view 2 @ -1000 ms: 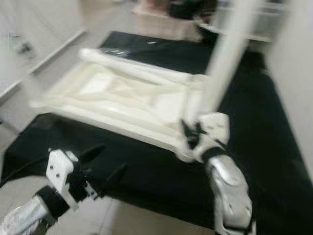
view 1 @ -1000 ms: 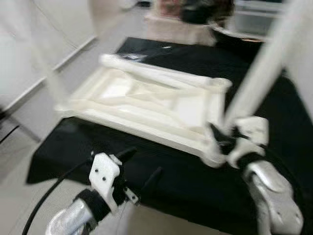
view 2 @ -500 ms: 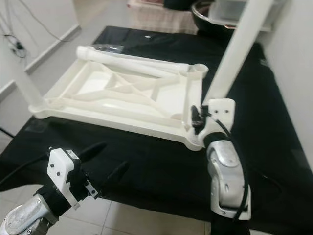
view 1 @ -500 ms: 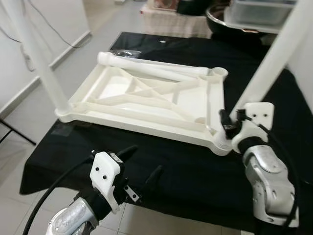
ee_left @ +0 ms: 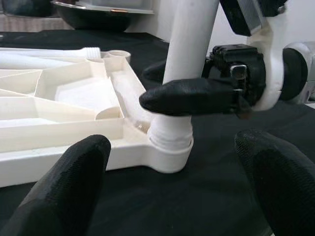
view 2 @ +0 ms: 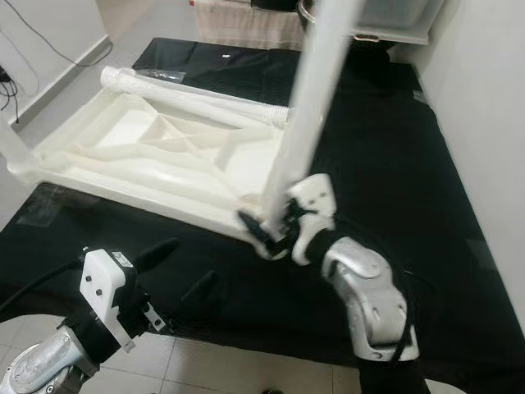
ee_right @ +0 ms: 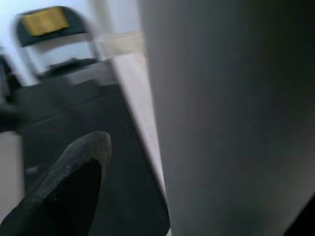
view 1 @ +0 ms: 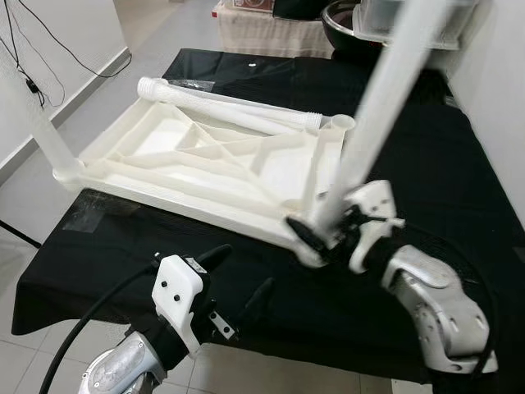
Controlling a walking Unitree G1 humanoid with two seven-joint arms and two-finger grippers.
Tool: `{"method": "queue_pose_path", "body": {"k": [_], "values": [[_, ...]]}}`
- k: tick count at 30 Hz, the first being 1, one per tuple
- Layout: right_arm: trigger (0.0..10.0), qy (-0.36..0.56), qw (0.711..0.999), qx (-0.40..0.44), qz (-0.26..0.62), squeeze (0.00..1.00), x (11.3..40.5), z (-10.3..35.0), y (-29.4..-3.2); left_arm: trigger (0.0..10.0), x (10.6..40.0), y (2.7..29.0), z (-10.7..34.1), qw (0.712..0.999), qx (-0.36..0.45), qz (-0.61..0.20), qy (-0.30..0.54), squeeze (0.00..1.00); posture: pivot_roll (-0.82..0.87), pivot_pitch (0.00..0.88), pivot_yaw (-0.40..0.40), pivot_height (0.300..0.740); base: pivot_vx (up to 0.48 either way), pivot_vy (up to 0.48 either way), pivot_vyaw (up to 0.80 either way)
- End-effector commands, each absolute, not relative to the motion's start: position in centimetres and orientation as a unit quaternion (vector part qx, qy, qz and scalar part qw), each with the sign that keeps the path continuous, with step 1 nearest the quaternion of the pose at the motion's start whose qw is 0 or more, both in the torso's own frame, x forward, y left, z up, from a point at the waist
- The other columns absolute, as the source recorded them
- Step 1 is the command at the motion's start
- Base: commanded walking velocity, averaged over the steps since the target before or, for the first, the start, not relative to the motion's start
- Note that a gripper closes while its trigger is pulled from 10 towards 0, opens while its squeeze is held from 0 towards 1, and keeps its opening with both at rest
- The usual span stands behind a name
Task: Building children table
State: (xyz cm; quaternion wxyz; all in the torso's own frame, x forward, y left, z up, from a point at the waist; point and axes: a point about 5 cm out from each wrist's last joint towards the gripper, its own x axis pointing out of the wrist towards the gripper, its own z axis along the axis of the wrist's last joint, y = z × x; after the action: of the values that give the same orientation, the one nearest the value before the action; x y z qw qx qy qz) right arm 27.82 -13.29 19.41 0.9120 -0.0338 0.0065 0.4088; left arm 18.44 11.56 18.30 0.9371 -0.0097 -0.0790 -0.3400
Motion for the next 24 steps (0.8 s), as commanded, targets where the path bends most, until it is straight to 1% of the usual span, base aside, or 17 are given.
{"method": "queue_pose_path", "body": {"k": [1,4,5,6,11,13,16,17,20,21,22,24], "values": [[10.0,0.006,0.900,-0.038,0.434,0.00,27.7,19.3,-13.1,10.0,18.3,11.4,17.9,0.937,-0.012,-0.343,-0.068,0.00,0.10,0.166,-0.066,0.740,0.000,0.000,0.00],[10.0,0.005,0.886,-0.047,0.462,0.00,27.8,19.3,-13.1,10.0,18.2,11.4,17.9,0.937,-0.012,-0.343,-0.069,0.00,0.11,0.162,-0.065,0.740,0.000,0.000,0.00],[7.0,0.001,0.882,-0.049,0.469,0.00,28.2,19.4,-13.2,10.0,18.2,11.4,18.0,0.937,-0.012,-0.342,-0.069,0.00,0.11,0.160,-0.066,0.740,0.000,0.000,0.00],[0.0,-0.004,0.879,-0.049,0.474,0.00,28.7,19.6,-13.4,10.0,18.2,11.4,18.0,0.937,-0.011,-0.342,-0.070,0.00,0.12,0.162,-0.068,0.740,0.000,0.000,0.00],[0.0,-0.008,0.879,-0.048,0.475,0.00,29.4,19.9,-13.8,10.0,18.2,11.5,18.0,0.937,-0.010,-0.342,-0.070,0.00,0.12,0.165,-0.068,0.740,0.000,0.000,0.00],[0.0,-0.003,0.886,-0.051,0.461,0.00,29.4,19.7,-14.2,10.0,18.1,11.5,18.0,0.937,-0.010,-0.341,-0.069,0.00,0.11,0.167,-0.066,0.740,0.000,0.000,0.00],[0.0,0.001,0.888,-0.054,0.457,0.00,29.3,19.5,-14.3,10.0,18.2,11.5,18.0,0.937,-0.010,-0.341,-0.069,0.00,0.11,0.169,-0.063,0.740,0.000,0.000,0.00],[0.0,0.009,0.896,-0.050,0.442,0.00,29.2,19.2,-14.6,10.0,18.2,11.5,18.0,0.937,-0.011,-0.342,-0.069,0.00,0.11,0.169,-0.062,0.740,0.000,0.000,0.00],[0.0,0.009,0.896,-0.050,0.442,0.00,29.2,19.2,-14.6,10.0,18.2,11.5,18.0,0.937,-0.011,-0.342,-0.069,0.00,0.11,0.169,-0.062,0.740,0.000,0.000,0.00],[0.0,0.017,0.904,-0.051,0.425,0.00,29.1,18.9,-14.9,10.0,18.2,11.5,18.0,0.937,-0.011,-0.343,-0.069,0.00,0.11,0.170,-0.062,0.740,0.000,0.000,0.00],[0.0,0.058,0.937,-0.062,0.340,0.00,29.3,17.6,-16.4,10.0,18.2,11.5,18.0,0.937,-0.011,-0.344,-0.069,0.00,0.10,0.173,-0.063,0.740,0.000,0.000,0.00],[0.0,0.058,0.937,-0.062,0.340,0.00,29.3,17.6,-16.4,10.0,18.2,11.5,18.0,0.937,-0.011,-0.344,-0.069,0.00,0.10,0.173,-0.063,0.740,0.000,0.000,0.00]]}}
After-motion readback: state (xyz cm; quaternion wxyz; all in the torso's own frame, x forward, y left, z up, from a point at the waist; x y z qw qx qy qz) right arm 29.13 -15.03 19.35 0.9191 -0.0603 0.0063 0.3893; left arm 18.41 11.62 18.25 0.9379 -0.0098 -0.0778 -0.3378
